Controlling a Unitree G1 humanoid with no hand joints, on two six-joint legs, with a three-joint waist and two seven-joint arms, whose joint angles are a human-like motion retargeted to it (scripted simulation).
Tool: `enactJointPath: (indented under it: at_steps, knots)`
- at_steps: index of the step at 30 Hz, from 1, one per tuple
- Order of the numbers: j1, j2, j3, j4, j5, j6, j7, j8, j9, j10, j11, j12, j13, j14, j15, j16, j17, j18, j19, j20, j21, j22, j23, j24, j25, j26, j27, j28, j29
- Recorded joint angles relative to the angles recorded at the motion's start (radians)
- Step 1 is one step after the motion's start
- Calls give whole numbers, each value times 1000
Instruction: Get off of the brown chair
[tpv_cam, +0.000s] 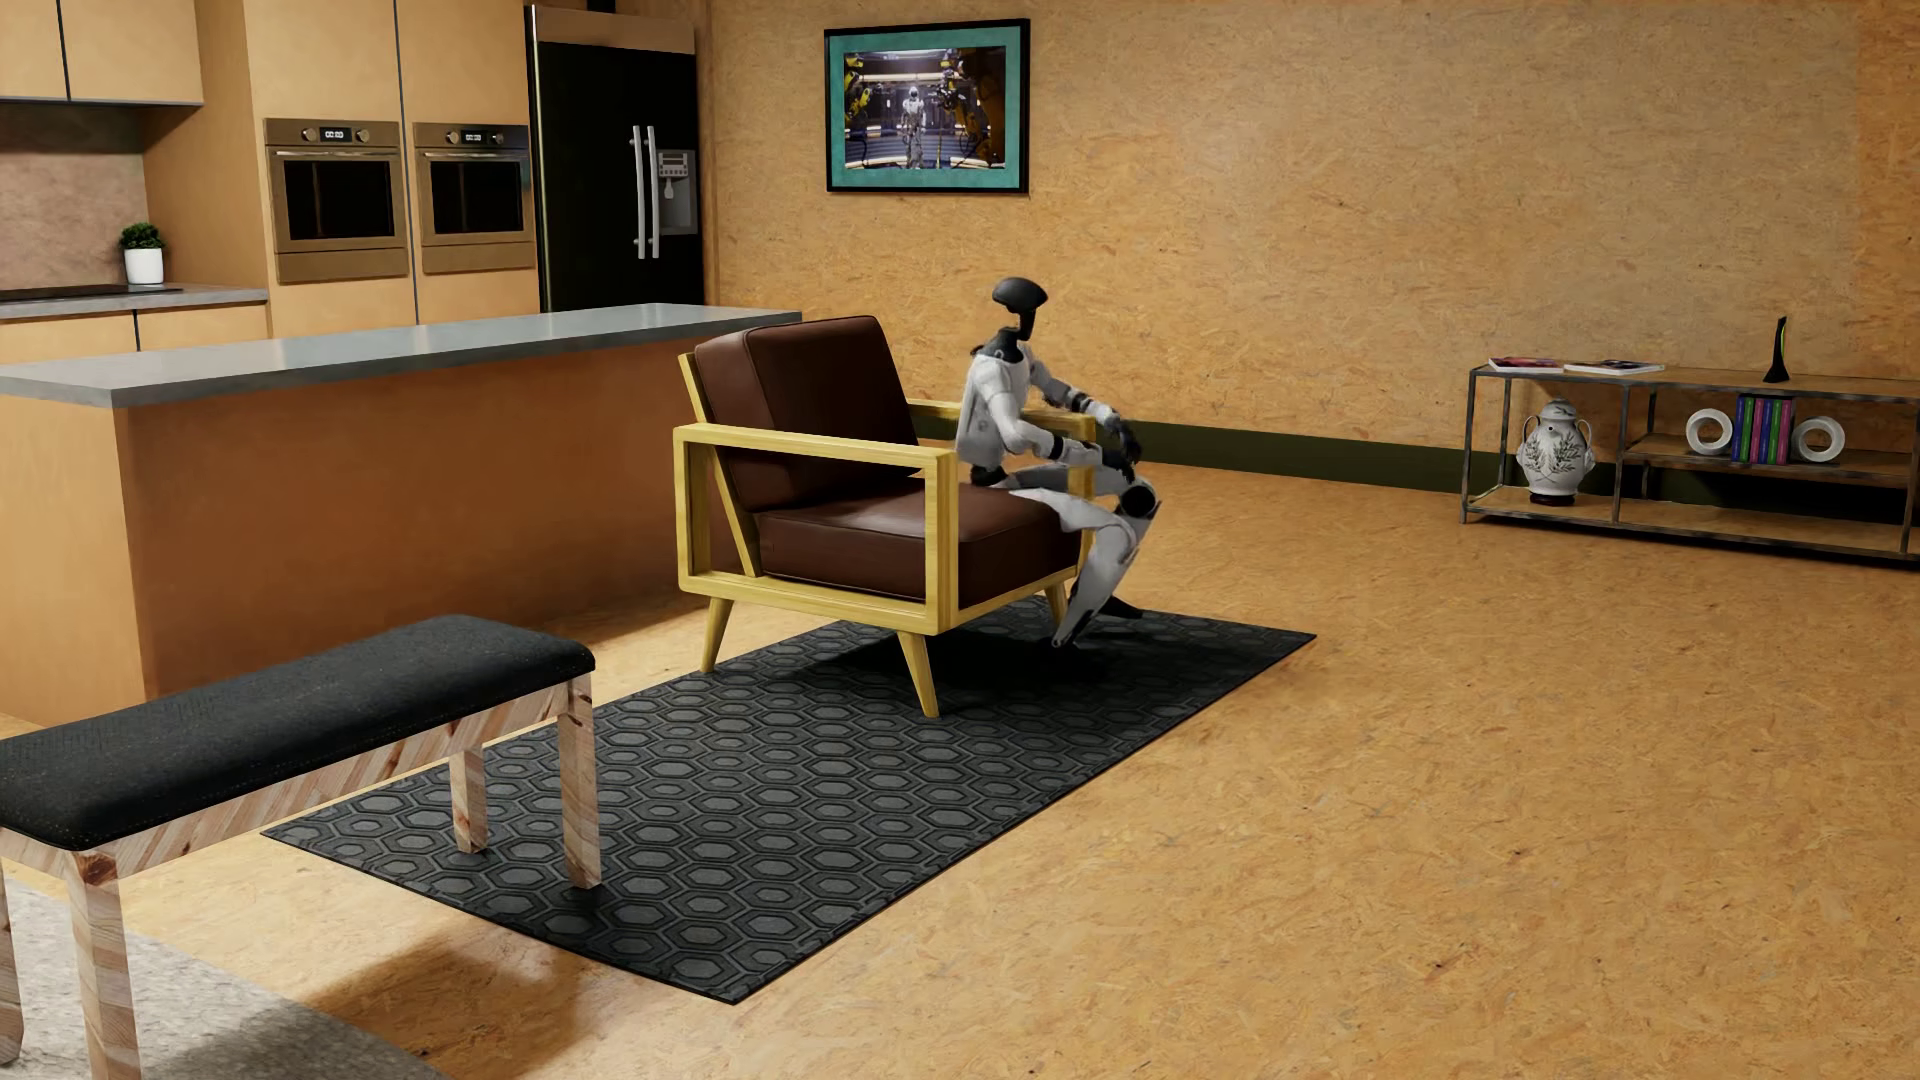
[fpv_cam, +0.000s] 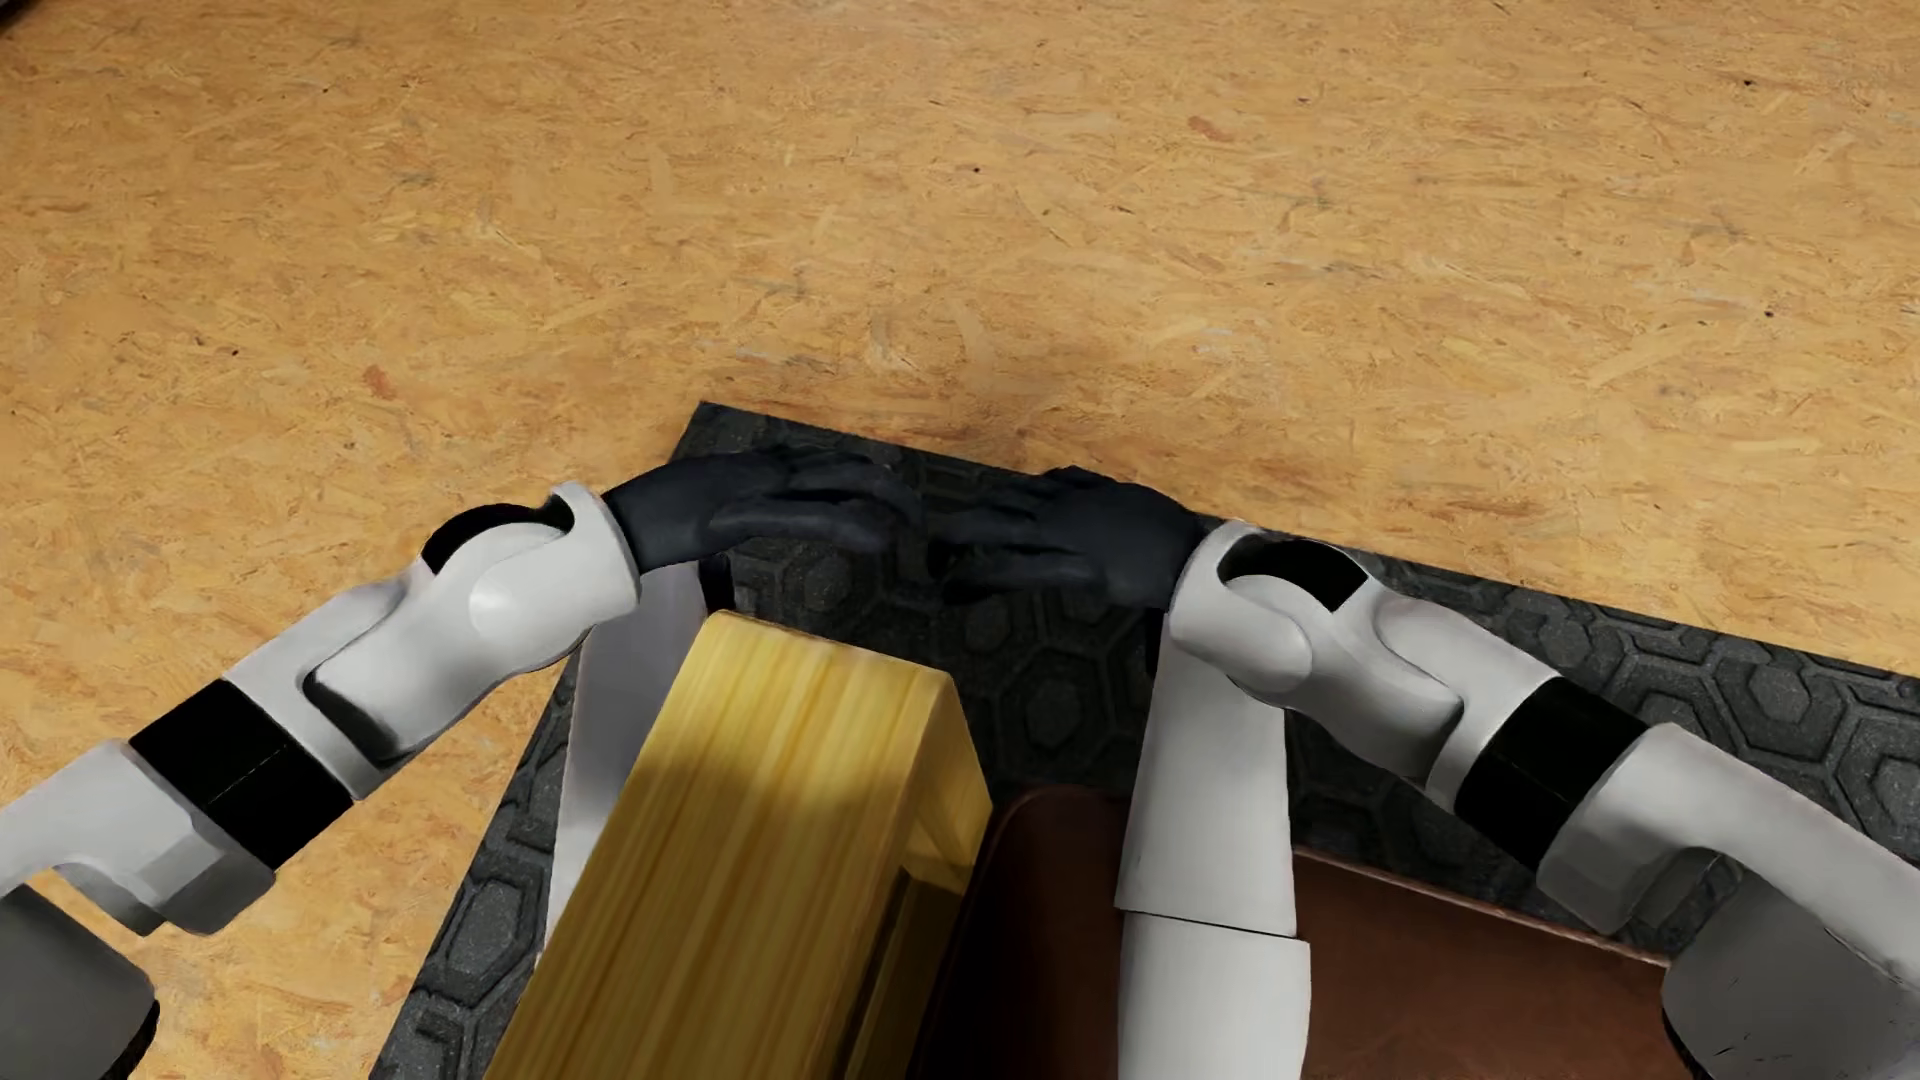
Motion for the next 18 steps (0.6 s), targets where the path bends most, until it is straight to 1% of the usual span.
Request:
enactJointPath:
  at_steps: [1, 2, 3, 5, 7, 8, 10, 12, 13, 14, 16, 17, 18]
  knots:
    - [-21, -23, -1, -2, -4, 1, -2, 1, 15, 3, 4, -46, -79, -7, -5, 7, 15, -3, 7, -60, 84, 3, 3, -7, -25, -21, -29, 59, 33]
    - [-42, -42, 1, 3, -3, 2, -6, 4, 44, 8, 7, -83, -139, -13, -12, 18, 29, -5, 19, -79, 150, 11, 20, -23, -34, -44, -38, 163, -93]
    - [-65, -64, 3, 6, -1, 0, -9, 8, 71, 14, 11, -106, -162, -21, -19, 34, 19, -7, 23, -77, 172, -7, 14, -39, -23, -51, -32, 207, -177]
    - [-129, -132, 3, 1, 6, -3, -14, 16, 114, 24, 23, -153, -223, -35, -28, 81, -48, -16, 22, -103, 217, -89, -80, -76, 9, -73, -37, 297, -252]
    - [-205, -211, 2, 5, 14, -10, -21, 26, 151, 36, 33, -197, -283, -56, -42, 137, -96, -28, 25, -122, 278, -175, -140, -111, 27, -97, -43, 389, -370]
    - [-239, -245, 2, 11, 19, -13, -27, 30, 173, 41, 36, -221, -302, -69, -52, 163, -117, -36, 30, -131, 288, -208, -163, -120, 32, -111, -56, 428, -423]
    - [-302, -304, 2, 19, 21, -21, -36, 27, 204, 43, 29, -269, -343, -99, -72, 211, -161, -40, 37, -155, 311, -255, -206, -124, 31, -127, -79, 478, -489]
    - [-330, -326, 6, 17, 21, -27, -36, 19, 221, 22, 3, -330, -360, -125, -95, 230, -183, -35, 42, -195, 315, -272, -225, -129, 38, -145, -98, 493, -516]
    - [-322, -317, 6, 14, 23, -31, -31, 9, 225, -2, -23, -343, -357, -137, -103, 224, -178, -29, 38, -204, 312, -260, -212, -124, 34, -151, -106, 494, -524]
    - [-301, -294, 6, 8, 25, -31, -22, -3, 225, -39, -63, -334, -344, -142, -105, 211, -163, -17, 32, -205, 305, -242, -192, -112, 28, -151, -105, 490, -513]
    - [-229, -229, 6, -7, 25, -34, -3, -25, 207, -167, -192, -279, -298, -135, -90, 150, -109, -1, 23, -162, 272, -162, -107, -81, 7, -130, -95, 447, -460]
    - [-173, -176, 6, -15, 24, -33, 11, -40, 197, -256, -280, -250, -265, -122, -75, 105, -66, 9, 18, -140, 243, -99, -39, -55, -10, -116, -91, 408, -418]
    - [-109, -114, 6, -24, 23, -33, 27, -59, 182, -360, -382, -222, -227, -101, -51, 49, -10, 21, 10, -120, 210, -21, 44, -21, -33, -99, -85, 355, -361]
